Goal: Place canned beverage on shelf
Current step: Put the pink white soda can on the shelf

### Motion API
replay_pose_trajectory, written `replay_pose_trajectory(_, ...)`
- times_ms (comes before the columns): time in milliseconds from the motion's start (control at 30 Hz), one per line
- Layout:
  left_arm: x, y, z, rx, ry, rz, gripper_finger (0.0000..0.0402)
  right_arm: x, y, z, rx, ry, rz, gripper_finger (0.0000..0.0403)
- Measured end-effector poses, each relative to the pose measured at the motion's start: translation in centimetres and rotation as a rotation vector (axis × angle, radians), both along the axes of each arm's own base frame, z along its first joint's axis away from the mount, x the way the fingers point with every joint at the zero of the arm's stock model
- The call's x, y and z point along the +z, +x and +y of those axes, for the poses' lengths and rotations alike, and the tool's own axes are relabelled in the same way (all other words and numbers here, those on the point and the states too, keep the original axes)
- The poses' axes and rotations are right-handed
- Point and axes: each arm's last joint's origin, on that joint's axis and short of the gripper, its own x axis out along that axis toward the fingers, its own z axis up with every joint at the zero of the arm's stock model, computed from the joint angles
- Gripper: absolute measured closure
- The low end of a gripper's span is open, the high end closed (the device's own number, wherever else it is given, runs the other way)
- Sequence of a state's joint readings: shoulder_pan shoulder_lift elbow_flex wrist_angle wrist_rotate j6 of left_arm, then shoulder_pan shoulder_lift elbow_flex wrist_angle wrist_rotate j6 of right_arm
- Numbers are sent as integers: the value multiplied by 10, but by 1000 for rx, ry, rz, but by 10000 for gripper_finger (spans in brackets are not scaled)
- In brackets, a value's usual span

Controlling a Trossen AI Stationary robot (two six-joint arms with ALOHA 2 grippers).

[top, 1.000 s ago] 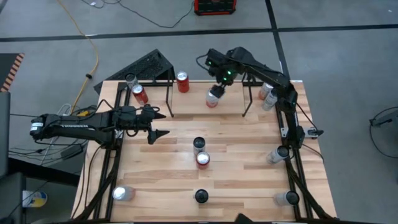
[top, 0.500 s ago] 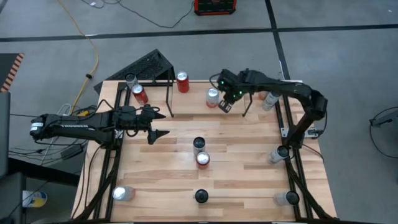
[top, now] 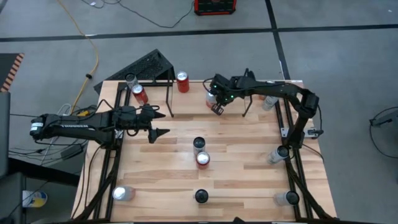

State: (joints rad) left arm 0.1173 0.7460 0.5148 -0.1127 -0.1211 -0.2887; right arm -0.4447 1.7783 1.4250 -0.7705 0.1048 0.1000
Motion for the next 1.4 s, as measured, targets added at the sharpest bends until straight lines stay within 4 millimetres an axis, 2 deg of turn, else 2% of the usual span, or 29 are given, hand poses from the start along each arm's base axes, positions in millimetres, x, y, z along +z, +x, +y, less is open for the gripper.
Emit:
replay_pose_trajectory(233, 0, 0, 0, 14, -17, -2, 9, 4, 11, -17, -32, -68, -155, 403)
replay_pose_trajectory(433, 0, 0, 0, 17, -26, -5, 9, 9, 15, -39, -80, -114, -296, 403)
replay_pose_trajectory(567, 0, 0, 0, 17, -27, -4, 9, 1, 11, -48, -105, -65, -294, 403)
replay_pose_trajectory(767, 0, 0, 0, 19, -33, -4, 9, 0, 7, -38, -35, 58, -261, 403)
replay_pose_trajectory(900, 0, 0, 0, 20, -25, -3, 9, 4, 14, -26, 77, 94, -301, 403)
replay_pose_trajectory(1100, 0, 0, 1, 29, -21, -2, 9, 7, 29, -18, 128, 51, -387, 403)
replay_pose_trajectory(1400, 0, 0, 1, 33, -27, -5, 9, 10, 35, -21, 121, 14, -459, 403)
